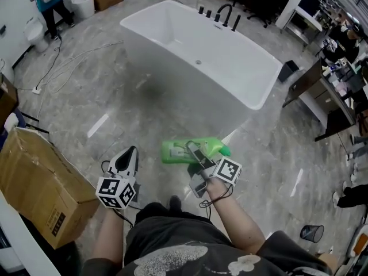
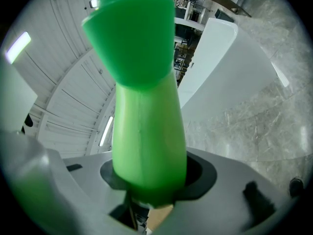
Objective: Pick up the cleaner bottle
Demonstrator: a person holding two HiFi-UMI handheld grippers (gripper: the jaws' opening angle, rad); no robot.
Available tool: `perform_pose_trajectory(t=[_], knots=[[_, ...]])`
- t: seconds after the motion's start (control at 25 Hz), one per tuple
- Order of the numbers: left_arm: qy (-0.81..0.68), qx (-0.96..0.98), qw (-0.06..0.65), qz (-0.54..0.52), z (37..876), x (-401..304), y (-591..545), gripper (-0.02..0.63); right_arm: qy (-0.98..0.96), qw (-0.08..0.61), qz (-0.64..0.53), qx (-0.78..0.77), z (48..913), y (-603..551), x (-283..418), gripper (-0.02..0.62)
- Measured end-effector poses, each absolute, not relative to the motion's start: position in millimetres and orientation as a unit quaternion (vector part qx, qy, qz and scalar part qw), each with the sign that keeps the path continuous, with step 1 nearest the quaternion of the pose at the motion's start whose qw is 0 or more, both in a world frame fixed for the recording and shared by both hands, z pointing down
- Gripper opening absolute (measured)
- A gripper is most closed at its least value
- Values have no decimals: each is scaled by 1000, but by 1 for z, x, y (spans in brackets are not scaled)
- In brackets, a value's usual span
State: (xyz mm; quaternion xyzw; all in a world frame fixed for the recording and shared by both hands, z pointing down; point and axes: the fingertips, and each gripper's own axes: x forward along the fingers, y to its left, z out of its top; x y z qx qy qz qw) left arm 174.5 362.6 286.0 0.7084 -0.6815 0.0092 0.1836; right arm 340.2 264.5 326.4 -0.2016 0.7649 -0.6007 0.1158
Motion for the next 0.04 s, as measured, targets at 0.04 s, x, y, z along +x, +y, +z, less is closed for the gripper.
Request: perform_pose_trajectory(t=[0.04], knots=[[-682,707,185,8,287,176,366,15,767,115,-600,-199,325,268,340,198]])
